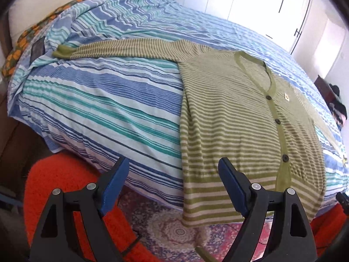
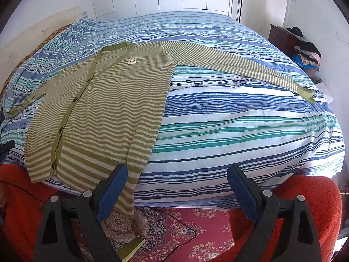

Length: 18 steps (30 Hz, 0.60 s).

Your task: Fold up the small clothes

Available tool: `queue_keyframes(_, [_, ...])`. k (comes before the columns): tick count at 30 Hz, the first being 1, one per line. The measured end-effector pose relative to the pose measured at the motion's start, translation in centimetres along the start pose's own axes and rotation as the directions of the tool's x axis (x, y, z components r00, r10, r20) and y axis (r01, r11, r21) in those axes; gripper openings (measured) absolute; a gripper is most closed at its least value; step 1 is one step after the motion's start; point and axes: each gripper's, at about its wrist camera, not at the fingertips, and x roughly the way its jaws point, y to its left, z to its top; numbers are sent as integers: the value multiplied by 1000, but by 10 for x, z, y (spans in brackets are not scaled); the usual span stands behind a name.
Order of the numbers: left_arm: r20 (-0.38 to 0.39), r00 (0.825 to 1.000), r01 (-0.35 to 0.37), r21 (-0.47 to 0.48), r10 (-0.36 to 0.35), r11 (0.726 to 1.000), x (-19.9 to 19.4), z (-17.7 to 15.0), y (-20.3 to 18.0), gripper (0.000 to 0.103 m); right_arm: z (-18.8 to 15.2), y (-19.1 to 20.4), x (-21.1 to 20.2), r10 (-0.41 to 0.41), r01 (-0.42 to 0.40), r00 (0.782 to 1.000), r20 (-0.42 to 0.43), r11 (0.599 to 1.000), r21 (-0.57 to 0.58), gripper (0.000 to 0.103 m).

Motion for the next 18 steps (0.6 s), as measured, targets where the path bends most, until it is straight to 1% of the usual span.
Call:
queue_keyframes(6, [-4,1000,-6,-32,6,999,2,1,5,85,0,-3,-1,-3,3,1000,-1,1000,14,92])
queue_keyframes(12, [-3,1000,-27,-13,27,1000,2,1,0,85,0,-2,1,-1,1,1000,-2,1000,5,92])
queue_keyframes(18, [-6,999,-33,0,33,999,3,1,-3,85,0,-6,2,3,-3,1000,-2,1000,26,92])
